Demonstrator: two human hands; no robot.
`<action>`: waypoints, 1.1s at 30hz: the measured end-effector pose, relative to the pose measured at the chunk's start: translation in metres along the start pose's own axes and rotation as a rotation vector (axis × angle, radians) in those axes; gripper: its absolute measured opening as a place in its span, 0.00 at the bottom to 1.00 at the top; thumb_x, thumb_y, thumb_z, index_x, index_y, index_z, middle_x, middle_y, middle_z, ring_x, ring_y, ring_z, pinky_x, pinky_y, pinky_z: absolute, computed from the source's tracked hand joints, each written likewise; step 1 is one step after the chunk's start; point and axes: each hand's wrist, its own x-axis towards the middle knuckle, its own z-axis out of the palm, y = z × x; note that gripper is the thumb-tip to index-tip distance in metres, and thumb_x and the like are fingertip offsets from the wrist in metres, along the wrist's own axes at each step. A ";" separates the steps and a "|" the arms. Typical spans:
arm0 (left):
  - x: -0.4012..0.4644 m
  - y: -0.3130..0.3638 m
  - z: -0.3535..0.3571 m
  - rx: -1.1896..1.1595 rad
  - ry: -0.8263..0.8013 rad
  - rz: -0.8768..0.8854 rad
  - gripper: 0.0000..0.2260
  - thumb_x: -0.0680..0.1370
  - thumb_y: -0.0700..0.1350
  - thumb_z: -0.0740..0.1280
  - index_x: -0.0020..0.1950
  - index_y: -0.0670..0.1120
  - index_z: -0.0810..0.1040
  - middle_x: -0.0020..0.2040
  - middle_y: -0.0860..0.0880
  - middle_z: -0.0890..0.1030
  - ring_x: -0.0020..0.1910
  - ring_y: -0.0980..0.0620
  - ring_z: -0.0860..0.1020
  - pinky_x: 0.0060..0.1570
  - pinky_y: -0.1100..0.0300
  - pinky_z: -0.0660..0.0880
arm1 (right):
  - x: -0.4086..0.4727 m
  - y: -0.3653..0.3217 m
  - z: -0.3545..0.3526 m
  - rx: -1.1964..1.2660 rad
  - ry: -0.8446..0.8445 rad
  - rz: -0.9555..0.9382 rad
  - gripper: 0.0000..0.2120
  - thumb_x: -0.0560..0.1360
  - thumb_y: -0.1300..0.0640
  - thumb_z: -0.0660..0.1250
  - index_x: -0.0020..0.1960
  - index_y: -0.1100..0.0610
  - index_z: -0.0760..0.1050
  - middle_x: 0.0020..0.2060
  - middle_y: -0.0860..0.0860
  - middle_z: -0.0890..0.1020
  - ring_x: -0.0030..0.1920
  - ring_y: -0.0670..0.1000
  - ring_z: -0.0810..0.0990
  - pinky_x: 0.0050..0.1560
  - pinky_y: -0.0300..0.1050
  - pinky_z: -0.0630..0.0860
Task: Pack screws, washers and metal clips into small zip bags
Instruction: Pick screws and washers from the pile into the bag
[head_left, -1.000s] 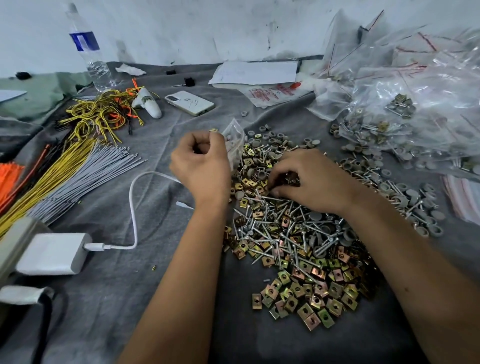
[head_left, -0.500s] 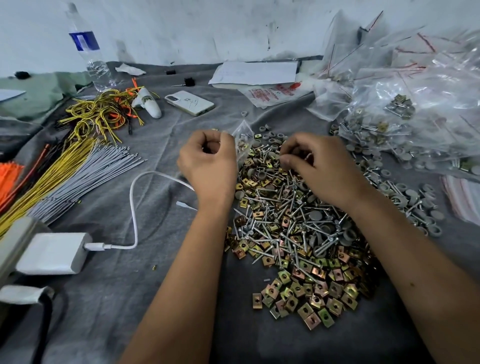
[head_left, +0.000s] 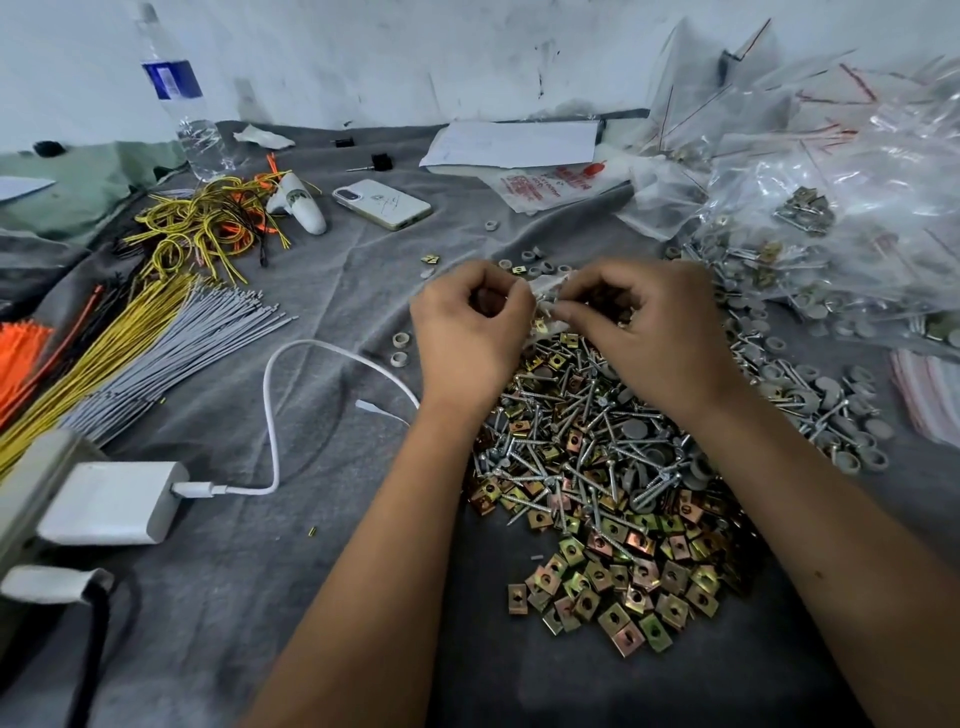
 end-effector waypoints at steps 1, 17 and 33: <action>0.001 -0.001 -0.001 -0.019 0.041 -0.022 0.10 0.75 0.35 0.71 0.35 0.45 0.80 0.26 0.55 0.74 0.25 0.58 0.69 0.27 0.65 0.66 | 0.000 0.000 0.000 -0.008 0.007 0.001 0.07 0.75 0.54 0.76 0.50 0.58 0.85 0.41 0.48 0.86 0.42 0.44 0.84 0.46 0.38 0.81; 0.012 -0.003 -0.013 -0.224 0.348 -0.207 0.11 0.74 0.36 0.69 0.33 0.47 0.76 0.28 0.53 0.72 0.29 0.54 0.67 0.30 0.62 0.65 | -0.001 0.007 0.009 -0.332 -0.447 -0.007 0.08 0.75 0.43 0.74 0.52 0.44 0.85 0.46 0.44 0.79 0.50 0.48 0.77 0.50 0.49 0.76; 0.008 -0.008 -0.010 -0.141 -0.098 -0.183 0.12 0.77 0.36 0.73 0.34 0.45 0.80 0.28 0.49 0.76 0.27 0.52 0.71 0.30 0.62 0.67 | -0.003 0.006 0.011 -0.201 -0.510 0.071 0.06 0.74 0.53 0.76 0.49 0.48 0.81 0.49 0.46 0.80 0.51 0.44 0.78 0.54 0.42 0.75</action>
